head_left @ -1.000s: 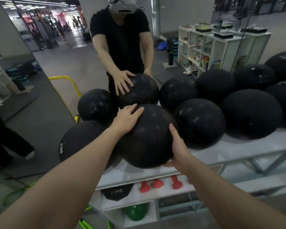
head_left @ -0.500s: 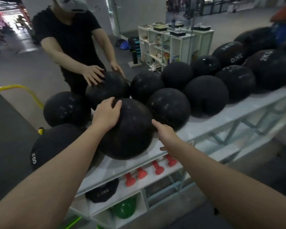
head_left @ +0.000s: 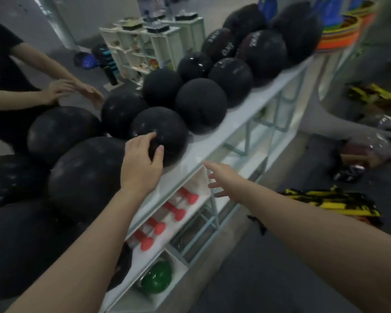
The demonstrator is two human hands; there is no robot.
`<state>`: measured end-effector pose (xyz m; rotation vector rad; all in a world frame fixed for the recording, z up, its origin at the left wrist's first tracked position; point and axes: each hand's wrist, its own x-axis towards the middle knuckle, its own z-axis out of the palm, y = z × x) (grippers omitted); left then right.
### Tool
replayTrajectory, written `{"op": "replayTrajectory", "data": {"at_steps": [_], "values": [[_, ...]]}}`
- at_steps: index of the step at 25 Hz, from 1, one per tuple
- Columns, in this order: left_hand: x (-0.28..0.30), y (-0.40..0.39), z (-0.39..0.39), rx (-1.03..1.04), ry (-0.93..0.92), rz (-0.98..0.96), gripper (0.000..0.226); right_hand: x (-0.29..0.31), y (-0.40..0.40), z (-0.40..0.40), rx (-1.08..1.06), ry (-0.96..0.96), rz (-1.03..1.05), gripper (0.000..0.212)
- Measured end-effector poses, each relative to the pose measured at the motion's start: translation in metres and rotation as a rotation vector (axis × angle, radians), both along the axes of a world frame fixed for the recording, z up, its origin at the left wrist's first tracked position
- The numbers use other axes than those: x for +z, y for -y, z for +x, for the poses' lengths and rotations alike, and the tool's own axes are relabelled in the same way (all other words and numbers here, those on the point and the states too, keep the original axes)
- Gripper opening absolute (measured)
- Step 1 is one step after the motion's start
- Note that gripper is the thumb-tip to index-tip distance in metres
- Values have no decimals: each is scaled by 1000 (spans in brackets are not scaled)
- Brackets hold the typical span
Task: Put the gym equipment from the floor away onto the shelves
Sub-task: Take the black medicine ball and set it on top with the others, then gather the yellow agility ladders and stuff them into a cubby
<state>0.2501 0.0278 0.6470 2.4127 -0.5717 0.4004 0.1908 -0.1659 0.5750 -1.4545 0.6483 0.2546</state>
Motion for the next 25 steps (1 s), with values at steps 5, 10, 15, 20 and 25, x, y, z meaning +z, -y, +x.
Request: {"op": "replayTrajectory", "data": {"at_steps": [5,10,15,20,25], "values": [[-59,148,-20,-136,-373,-62,29,-43,137,-46,-107,-89,0,52],[-124,310,-36,-238,-711,-53,17,-81,287,-82,-298,-121,27,24],[-211,464,-57,-283,-1002,5,23,-149,426,-115,-506,-241,35,19],[-316,597,-39,-397,-1182,46,23,-261,523,-117,-743,-363,108,17],[-443,700,1,-549,-1199,143,7,-392,584,-97,-959,-473,183,31]]}}
